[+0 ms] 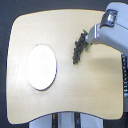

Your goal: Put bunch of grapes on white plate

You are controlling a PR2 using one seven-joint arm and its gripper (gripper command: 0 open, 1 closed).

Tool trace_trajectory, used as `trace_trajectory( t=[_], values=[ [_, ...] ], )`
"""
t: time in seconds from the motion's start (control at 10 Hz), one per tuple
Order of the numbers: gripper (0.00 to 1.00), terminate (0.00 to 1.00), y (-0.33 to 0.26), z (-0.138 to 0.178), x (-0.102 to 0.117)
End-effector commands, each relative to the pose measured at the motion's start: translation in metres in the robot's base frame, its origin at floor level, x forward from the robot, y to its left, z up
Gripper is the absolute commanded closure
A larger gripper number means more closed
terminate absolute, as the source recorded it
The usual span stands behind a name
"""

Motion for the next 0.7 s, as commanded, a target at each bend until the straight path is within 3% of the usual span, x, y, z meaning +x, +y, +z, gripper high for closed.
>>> trace_trajectory(
  t=[0.0, 0.6],
  values=[
    [0.00, 0.00, 0.066, -0.056, 0.027],
    [0.00, 0.00, 0.100, -0.124, 0.058]
  ],
)
